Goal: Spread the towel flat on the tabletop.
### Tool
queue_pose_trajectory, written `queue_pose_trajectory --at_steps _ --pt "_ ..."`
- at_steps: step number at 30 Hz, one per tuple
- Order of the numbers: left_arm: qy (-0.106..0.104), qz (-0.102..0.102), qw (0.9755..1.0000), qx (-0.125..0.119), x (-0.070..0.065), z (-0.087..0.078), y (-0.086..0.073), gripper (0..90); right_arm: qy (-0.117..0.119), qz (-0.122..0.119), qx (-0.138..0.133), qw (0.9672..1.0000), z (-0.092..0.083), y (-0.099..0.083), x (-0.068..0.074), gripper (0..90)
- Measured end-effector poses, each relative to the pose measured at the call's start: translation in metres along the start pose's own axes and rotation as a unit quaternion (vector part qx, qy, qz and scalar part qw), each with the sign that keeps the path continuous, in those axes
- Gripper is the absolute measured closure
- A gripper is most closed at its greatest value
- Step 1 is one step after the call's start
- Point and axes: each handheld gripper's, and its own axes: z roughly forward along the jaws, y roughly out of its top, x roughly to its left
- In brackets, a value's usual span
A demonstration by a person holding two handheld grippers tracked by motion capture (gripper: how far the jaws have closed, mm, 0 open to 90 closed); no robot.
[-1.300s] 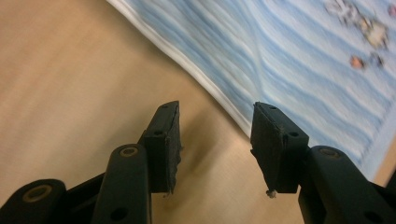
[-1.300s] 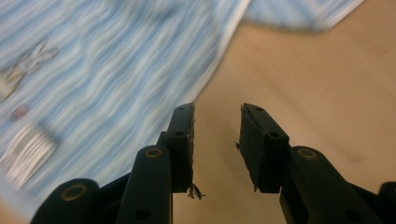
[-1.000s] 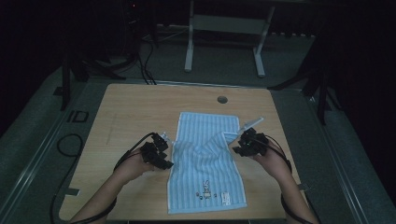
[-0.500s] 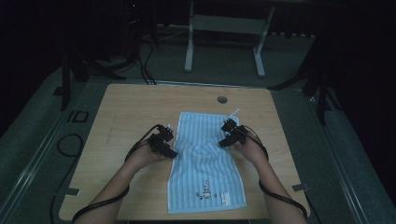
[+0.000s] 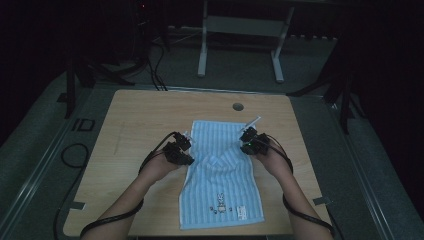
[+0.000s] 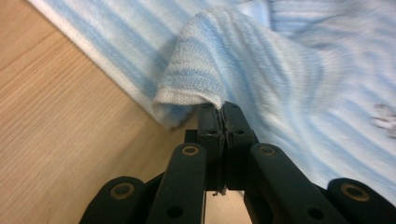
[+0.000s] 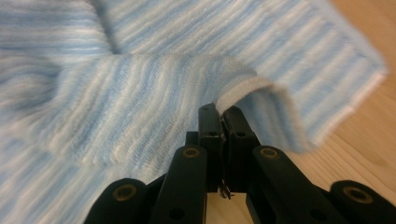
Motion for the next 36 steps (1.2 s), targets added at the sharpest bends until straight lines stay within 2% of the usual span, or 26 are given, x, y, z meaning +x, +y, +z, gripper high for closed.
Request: queue_pose_trajectory --at_steps 1,3,4,5,6,7,8,11,12,14,15,18,19,21,24,25,27,28,29,30,31,33,34,36 --pt "-0.005 0.003 0.9999 -0.012 -0.005 -0.010 -0.005 88.1 -0.004 -0.003 -0.017 0.9998 -0.017 -0.012 0.002 87.5" --pt "-0.001 0.006 0.9998 -0.019 -0.010 -0.016 -0.008 88.1 0.001 -0.001 -0.030 0.9996 -0.030 -0.026 0.004 87.5" --pt "0.000 0.014 0.9997 -0.021 -0.017 -0.022 -0.013 88.1 0.000 -0.002 -0.033 0.9994 -0.034 -0.031 0.006 87.5" --pt "0.000 0.014 0.9997 -0.021 -0.017 -0.022 -0.013 88.1 0.000 -0.002 -0.033 0.9994 -0.034 -0.031 0.006 87.5" --pt "-0.001 0.015 0.9996 -0.022 -0.020 -0.024 -0.015 88.1 0.000 -0.002 -0.036 0.9994 -0.043 -0.045 0.010 87.4" --pt "-0.005 0.020 0.9995 -0.022 -0.027 -0.027 -0.022 88.0 0.001 -0.001 -0.036 0.9994 -0.046 -0.052 0.012 87.4" --pt "-0.005 0.020 0.9995 -0.022 -0.027 -0.027 -0.022 88.0 0.000 -0.001 -0.037 0.9993 -0.048 -0.059 0.014 87.4" --pt "-0.013 0.022 0.9996 -0.015 -0.035 -0.025 -0.032 87.9 0.006 -0.001 -0.033 0.9994 -0.049 -0.072 0.018 87.4" --pt "-0.028 0.018 0.9994 -0.007 -0.038 -0.019 -0.039 87.8 0.009 0.006 -0.030 0.9995 -0.048 -0.083 0.022 87.4" --pt "-0.027 0.017 0.9995 -0.003 -0.040 -0.016 -0.043 87.8 0.013 0.002 -0.023 0.9996 -0.045 -0.088 0.024 87.2" --pt "-0.033 0.017 0.9993 0.007 -0.041 -0.011 -0.046 87.7 0.017 -0.004 -0.011 0.9998 -0.039 -0.097 0.031 87.1" --pt "-0.041 0.010 0.9990 0.016 -0.040 -0.003 -0.052 87.7 0.020 -0.005 -0.003 0.9998 -0.034 -0.103 0.034 87.0" --pt "-0.040 0.007 0.9991 0.015 -0.040 0.000 -0.054 87.7 0.027 0.007 0.005 0.9996 -0.026 -0.108 0.032 87.0" --pt "-0.049 0.004 0.9987 0.016 -0.038 0.000 -0.055 87.7 0.033 0.012 0.005 0.9994 -0.024 -0.110 0.029 87.1" --pt "-0.041 0.004 0.9992 0.002 -0.036 -0.006 -0.048 87.6 0.030 0.012 0.002 0.9995 -0.026 -0.105 0.026 87.2" --pt "-0.029 0.001 0.9995 -0.012 -0.033 -0.012 -0.039 87.7 0.022 0.011 -0.011 0.9996 -0.031 -0.095 0.020 87.3" --pt "-0.029 0.001 0.9995 -0.012 -0.033 -0.012 -0.039 87.7 0.017 0.011 -0.014 0.9997 -0.033 -0.088 0.016 87.3" --pt "-0.015 -0.004 0.9995 -0.028 -0.026 -0.019 -0.027 87.7 0.017 0.011 -0.014 0.9997 -0.033 -0.088 0.016 87.3" --pt "-0.011 -0.011 0.9992 -0.038 -0.021 -0.021 -0.023 87.6 0.003 0.016 -0.022 0.9996 -0.036 -0.072 0.004 87.3" --pt "-0.012 -0.015 0.9989 -0.043 -0.017 -0.024 -0.019 87.6 -0.002 0.021 -0.026 0.9994 -0.037 -0.066 0.000 87.3" --pt "-0.005 -0.023 0.9983 -0.054 -0.013 -0.025 -0.017 87.6 -0.008 0.024 -0.027 0.9993 -0.037 -0.060 -0.004 87.2" --pt "-0.004 -0.028 0.9979 -0.058 -0.008 -0.027 -0.013 87.6 -0.013 0.031 -0.037 0.9988 -0.039 -0.052 -0.010 87.2" --pt "0.003 -0.029 0.9976 -0.063 -0.006 -0.028 -0.011 87.6 -0.013 0.032 -0.040 0.9986 -0.040 -0.049 -0.013 87.2" --pt "0.009 -0.024 0.9978 -0.061 -0.004 -0.029 -0.006 87.5 -0.018 0.035 -0.043 0.9983 -0.040 -0.041 -0.019 87.2"
